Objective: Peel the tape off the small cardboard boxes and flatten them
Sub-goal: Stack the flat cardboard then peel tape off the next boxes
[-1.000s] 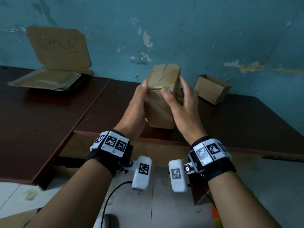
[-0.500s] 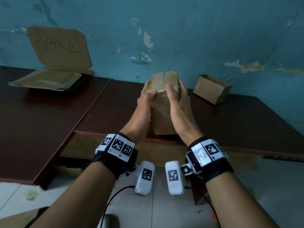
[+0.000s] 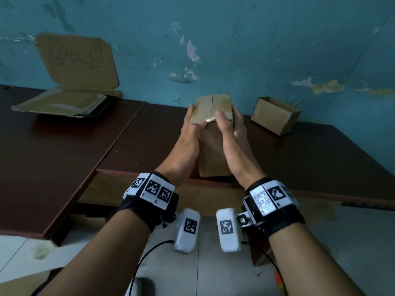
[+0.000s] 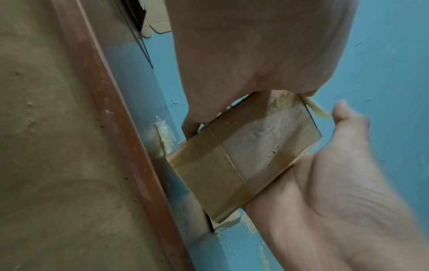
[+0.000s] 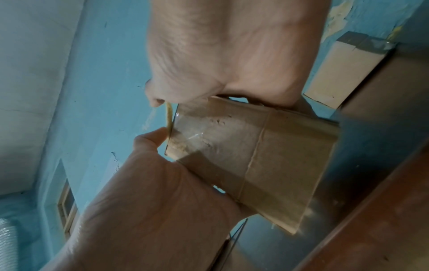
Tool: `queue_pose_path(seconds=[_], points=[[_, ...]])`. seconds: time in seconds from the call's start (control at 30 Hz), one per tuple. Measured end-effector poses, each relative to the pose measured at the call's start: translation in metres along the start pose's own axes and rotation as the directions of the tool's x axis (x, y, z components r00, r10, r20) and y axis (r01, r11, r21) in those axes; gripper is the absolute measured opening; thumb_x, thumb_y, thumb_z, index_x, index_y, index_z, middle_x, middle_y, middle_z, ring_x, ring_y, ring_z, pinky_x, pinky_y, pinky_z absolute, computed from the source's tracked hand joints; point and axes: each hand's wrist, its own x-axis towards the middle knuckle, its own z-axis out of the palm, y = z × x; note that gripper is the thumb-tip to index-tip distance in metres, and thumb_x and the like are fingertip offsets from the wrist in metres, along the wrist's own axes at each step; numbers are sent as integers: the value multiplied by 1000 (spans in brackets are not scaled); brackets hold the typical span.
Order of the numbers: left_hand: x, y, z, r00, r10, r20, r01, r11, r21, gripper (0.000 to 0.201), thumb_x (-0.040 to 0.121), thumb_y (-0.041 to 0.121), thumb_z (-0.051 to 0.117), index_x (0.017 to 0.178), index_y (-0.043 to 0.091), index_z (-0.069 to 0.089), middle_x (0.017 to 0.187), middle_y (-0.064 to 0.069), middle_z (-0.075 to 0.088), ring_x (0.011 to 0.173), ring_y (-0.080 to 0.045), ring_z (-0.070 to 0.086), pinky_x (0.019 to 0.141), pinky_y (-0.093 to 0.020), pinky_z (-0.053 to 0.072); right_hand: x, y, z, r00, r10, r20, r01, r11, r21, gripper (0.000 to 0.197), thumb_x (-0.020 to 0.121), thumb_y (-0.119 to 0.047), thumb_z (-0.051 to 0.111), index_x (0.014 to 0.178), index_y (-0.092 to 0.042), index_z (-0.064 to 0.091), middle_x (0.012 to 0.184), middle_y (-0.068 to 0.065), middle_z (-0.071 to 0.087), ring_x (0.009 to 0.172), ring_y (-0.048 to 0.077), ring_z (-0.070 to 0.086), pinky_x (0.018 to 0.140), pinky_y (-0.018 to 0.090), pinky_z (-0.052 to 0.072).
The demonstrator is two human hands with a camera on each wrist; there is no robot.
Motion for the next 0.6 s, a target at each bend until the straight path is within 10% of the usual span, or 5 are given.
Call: queue_pose_path(seconds=[0.17, 0.37, 0.6], points=[[-1, -2, -3, 999, 27, 43, -29, 998, 51, 86, 99, 57, 45, 171, 46, -3, 178, 2, 24, 156, -11, 41, 122, -34, 43, 0, 0, -1, 1000, 7, 10, -7, 1000, -3, 113, 68, -103, 61, 164, -50, 35, 163, -1, 45, 154, 18, 45, 124, 55, 43], [-1, 0, 0, 1000, 0, -7, 0, 1000, -31, 92, 92, 53, 55, 171, 47, 9, 164, 1, 49, 146, -13, 56, 121, -43, 46, 3, 3, -4, 1000, 12, 19, -11, 1000, -20, 94, 84, -79, 58, 168, -46, 31, 164, 1, 42, 156, 17, 41, 127, 54, 41], [-2, 4, 0, 1000, 25, -10, -26, 986, -166, 67, 96, 29, 51, 161, 17, 42, 147, -18, 65, 135, -28, 66, 112, -41, 54, 4, 8, -2, 999, 6, 46, -5, 999, -36, 99, 86, -79, 57, 171, -43, 22, 168, 3, 35, 161, 17, 34, 129, 56, 38]])
